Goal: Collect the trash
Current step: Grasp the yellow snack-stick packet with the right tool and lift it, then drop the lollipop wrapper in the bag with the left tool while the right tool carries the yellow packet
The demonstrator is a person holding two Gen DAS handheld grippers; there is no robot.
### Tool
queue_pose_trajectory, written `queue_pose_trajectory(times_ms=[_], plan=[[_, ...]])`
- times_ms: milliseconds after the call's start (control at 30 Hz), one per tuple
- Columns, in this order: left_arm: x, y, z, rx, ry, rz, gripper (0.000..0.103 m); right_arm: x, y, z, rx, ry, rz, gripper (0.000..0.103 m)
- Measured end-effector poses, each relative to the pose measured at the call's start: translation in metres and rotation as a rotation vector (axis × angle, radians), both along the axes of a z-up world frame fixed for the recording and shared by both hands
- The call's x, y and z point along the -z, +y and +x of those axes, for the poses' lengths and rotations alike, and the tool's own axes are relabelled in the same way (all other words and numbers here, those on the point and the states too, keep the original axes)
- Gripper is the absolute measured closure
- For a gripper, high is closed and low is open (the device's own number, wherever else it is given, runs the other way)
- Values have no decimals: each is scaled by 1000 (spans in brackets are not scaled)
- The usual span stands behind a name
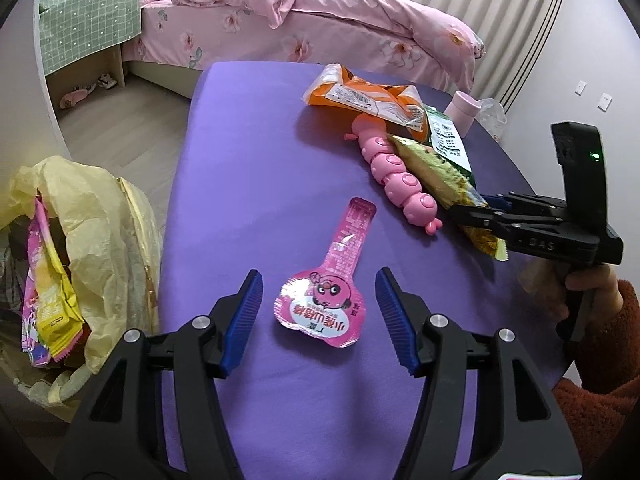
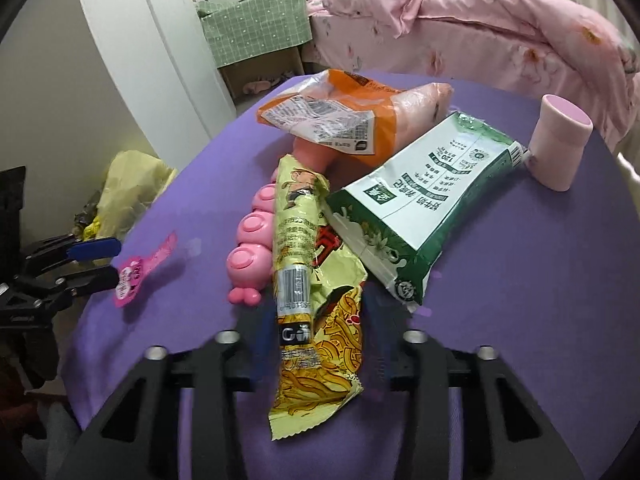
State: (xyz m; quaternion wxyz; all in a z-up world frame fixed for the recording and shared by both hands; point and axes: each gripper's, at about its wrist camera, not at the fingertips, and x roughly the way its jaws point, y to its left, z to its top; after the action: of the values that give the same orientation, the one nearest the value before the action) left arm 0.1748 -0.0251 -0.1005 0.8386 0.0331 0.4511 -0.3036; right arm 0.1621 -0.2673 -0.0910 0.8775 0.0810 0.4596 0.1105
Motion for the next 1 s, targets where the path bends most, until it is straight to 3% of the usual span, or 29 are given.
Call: queue_pose_trajectory(times_ms=[233, 500, 733, 767, 833, 1000], plan=[[8, 3, 3, -1, 19, 12, 46, -28, -9, -26, 32, -87, 5, 73], [21, -6, 7, 8, 49, 39, 46, -44, -16, -45, 49, -124, 19, 73], [20, -30, -4, 50, -10, 124, 46, -55, -15, -56, 46, -164, 27, 73], [20, -32, -6, 54, -20, 134, 53, -56, -15, -56, 47, -169, 25, 73], [19, -36, -9, 61, -36, 151, 54, -60, -15, -60, 50, -183, 25, 73], [-1, -32, -18, 48, -85, 125, 54, -74, -15, -67, 55, -219, 21, 73]])
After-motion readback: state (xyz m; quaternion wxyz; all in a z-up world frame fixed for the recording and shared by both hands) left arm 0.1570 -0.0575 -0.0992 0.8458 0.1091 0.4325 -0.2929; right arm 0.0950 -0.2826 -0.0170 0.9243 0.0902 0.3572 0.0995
